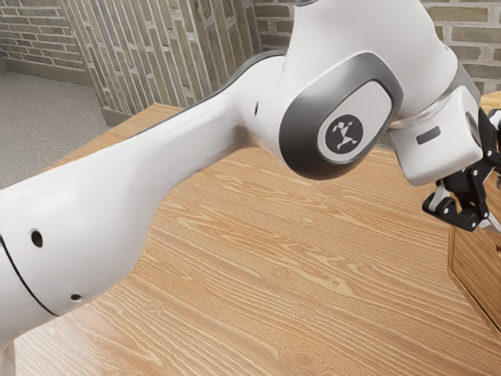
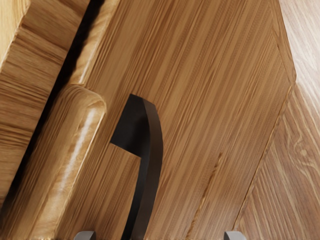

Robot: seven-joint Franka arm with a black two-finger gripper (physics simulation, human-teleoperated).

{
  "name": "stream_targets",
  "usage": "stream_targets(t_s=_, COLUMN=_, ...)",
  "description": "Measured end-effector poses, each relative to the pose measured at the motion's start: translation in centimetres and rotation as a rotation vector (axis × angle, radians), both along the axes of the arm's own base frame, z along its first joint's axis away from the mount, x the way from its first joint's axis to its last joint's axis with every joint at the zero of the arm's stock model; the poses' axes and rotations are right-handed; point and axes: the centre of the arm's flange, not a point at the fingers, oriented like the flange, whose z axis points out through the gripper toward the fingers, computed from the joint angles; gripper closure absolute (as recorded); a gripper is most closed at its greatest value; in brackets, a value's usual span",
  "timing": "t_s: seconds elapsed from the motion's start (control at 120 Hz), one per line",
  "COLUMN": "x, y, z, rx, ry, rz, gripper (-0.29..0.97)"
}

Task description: Pull the drawer handle with one arm to open the drawer

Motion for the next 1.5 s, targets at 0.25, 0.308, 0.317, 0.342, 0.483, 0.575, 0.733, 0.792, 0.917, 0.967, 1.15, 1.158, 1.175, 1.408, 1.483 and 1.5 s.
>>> stream_targets(t_s=0.25, x=-0.1, y=0.0, z=0.2, rx=-0.002, ry=0.0, rz=0.002, gripper=0.43)
stream_targets(t_s=0.308, x=-0.5, y=0.0, z=0.5, rx=-0.004, ry=-0.003, rz=0.0, gripper=0.42)
stream_targets(t_s=0.317, x=-0.5, y=0.0, z=0.6, rx=-0.004, ry=-0.003, rz=0.0, gripper=0.42)
stream_targets(t_s=0.342, x=-0.6, y=0.0, z=0.6, rx=-0.004, ry=-0.004, rz=0.0, gripper=0.42)
stream_targets(t_s=0.483, x=-0.8, y=0.0, z=0.7, rx=-0.004, ry=-0.002, rz=-0.001, gripper=0.41)
stream_targets(t_s=0.575, x=-0.7, y=0.0, z=0.5, rx=-0.003, ry=0.001, rz=0.001, gripper=0.4)
stream_targets(t_s=0.733, x=-0.4, y=0.0, z=0.0, rx=-0.003, ry=0.003, rz=0.005, gripper=0.4)
stream_targets(t_s=0.792, x=-0.4, y=0.0, z=-0.1, rx=-0.003, ry=0.004, rz=0.007, gripper=0.4)
stream_targets(t_s=0.917, x=-0.7, y=0.1, z=-0.4, rx=-0.001, ry=0.01, rz=0.01, gripper=0.39)
stream_targets(t_s=0.967, x=-0.9, y=0.3, z=-0.3, rx=-0.001, ry=0.011, rz=0.012, gripper=0.41)
stream_targets(t_s=1.15, x=-1.7, y=0.9, z=-0.2, rx=-0.001, ry=0.014, rz=0.016, gripper=0.42)
stream_targets(t_s=1.158, x=-1.7, y=0.9, z=-0.3, rx=0.0, ry=0.015, rz=0.017, gripper=0.41)
stream_targets(t_s=1.175, x=-1.7, y=0.9, z=-0.4, rx=0.0, ry=0.016, rz=0.017, gripper=0.4)
stream_targets(t_s=1.408, x=-1.8, y=1.1, z=-1.2, rx=-0.003, ry=0.018, rz=0.024, gripper=0.44)
stream_targets(t_s=1.483, x=-2.2, y=1.4, z=-1.1, rx=-0.003, ry=0.019, rz=0.027, gripper=0.46)
stream_targets(t_s=1.5, x=-2.3, y=1.5, z=-1.1, rx=-0.003, ry=0.019, rz=0.028, gripper=0.46)
